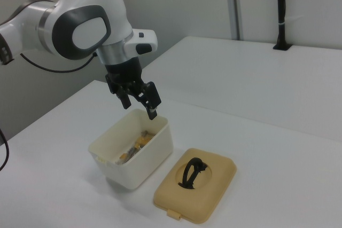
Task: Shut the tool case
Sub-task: 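Move the open gripper down over the black handle of the beige lid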
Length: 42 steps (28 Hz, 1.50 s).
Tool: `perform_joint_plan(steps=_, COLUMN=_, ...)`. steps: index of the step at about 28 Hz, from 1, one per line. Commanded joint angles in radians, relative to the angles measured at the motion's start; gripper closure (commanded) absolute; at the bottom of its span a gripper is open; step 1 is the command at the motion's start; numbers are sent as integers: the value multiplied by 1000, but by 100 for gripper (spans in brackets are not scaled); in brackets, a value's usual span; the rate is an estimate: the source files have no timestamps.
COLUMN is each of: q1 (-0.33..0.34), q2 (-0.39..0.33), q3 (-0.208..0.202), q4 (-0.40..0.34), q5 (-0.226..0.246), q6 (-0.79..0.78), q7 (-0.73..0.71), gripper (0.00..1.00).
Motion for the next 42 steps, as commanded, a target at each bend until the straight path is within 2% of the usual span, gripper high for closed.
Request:
perform_joint_plan(steps=1, q1=16, q2=-5, q3=-15, q4=-12, q5=15, q6=12, q7=17, gripper=0)
perform_joint_plan(steps=9, q1=13, q2=-3, q3=-15, q4=-21, q5=7, q6=21, q7=7, gripper=0)
perform_joint_plan(steps=21, q1=-6, q2=2, q3=-15, q4=-114, q5=-40, q6=162, q7=-29, gripper=0)
perform_joint_plan(steps=24, q1=-7, q2=23, q3=-15, q4=-124, q5=-42, q6=181, q7=-29, gripper=0)
perform_joint_plan(steps=29, q1=-7, q2=63, q3=-15, q4=-139, q5=-74, q6=242, q7=-36, gripper=0)
perform_joint_plan(steps=34, q1=-12, q2=90, q3=-15, q4=-167, q5=-75, q6=332, q7=-36, gripper=0)
perform_joint_plan(steps=42, q1=-16, q2=117, q3=-15, q4=-174, q5=-74, q6=345, q7=-36, gripper=0)
